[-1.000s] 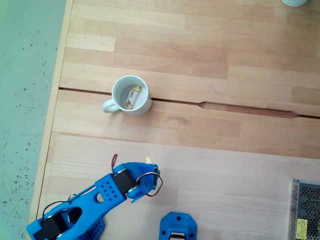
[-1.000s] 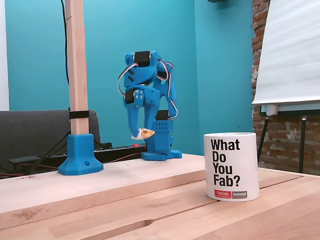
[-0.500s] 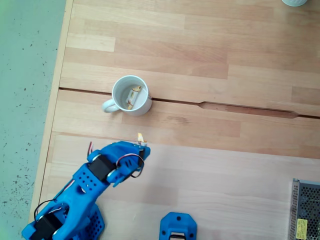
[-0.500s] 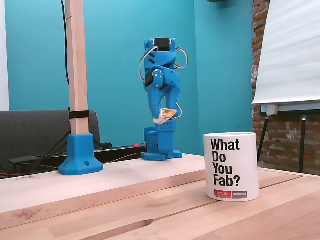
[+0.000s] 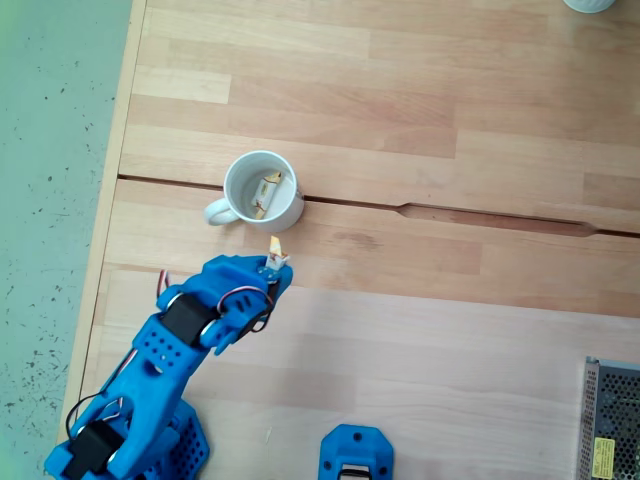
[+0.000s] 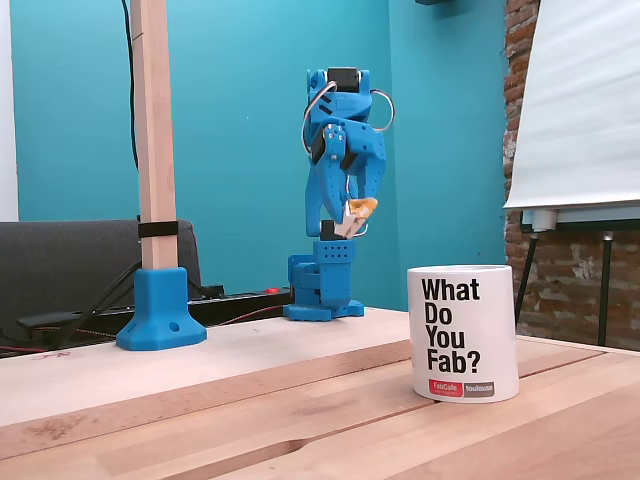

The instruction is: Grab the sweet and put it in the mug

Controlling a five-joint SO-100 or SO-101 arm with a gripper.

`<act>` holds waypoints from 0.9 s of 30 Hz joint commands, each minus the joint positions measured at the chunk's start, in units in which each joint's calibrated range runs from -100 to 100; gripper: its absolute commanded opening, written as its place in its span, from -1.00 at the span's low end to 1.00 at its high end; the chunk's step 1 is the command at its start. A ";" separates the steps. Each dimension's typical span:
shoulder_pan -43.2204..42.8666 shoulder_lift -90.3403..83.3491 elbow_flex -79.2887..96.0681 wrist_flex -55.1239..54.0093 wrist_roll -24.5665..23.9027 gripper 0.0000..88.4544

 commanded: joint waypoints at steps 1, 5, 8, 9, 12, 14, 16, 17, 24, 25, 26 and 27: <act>-0.39 2.06 -3.20 -3.64 0.49 -1.00; -0.39 4.99 -4.10 -6.54 0.20 -1.00; -0.75 5.42 -4.10 -10.09 0.15 -1.00; -1.41 5.33 -4.10 -11.46 0.15 -1.00; -3.95 5.16 -4.10 -15.33 0.10 -1.00; -5.18 5.07 -4.10 -17.19 0.10 -1.00; -5.98 5.07 -4.10 -18.56 0.10 -1.00; -6.49 5.07 -4.10 -18.96 0.10 -1.00; -8.30 5.33 -3.92 -20.25 -2.30 -1.00; -8.89 5.33 -3.92 -20.33 -3.17 -1.00; -9.61 5.42 -3.92 -20.33 -4.00 -1.00; -10.41 5.50 -3.92 -20.33 -4.84 -1.00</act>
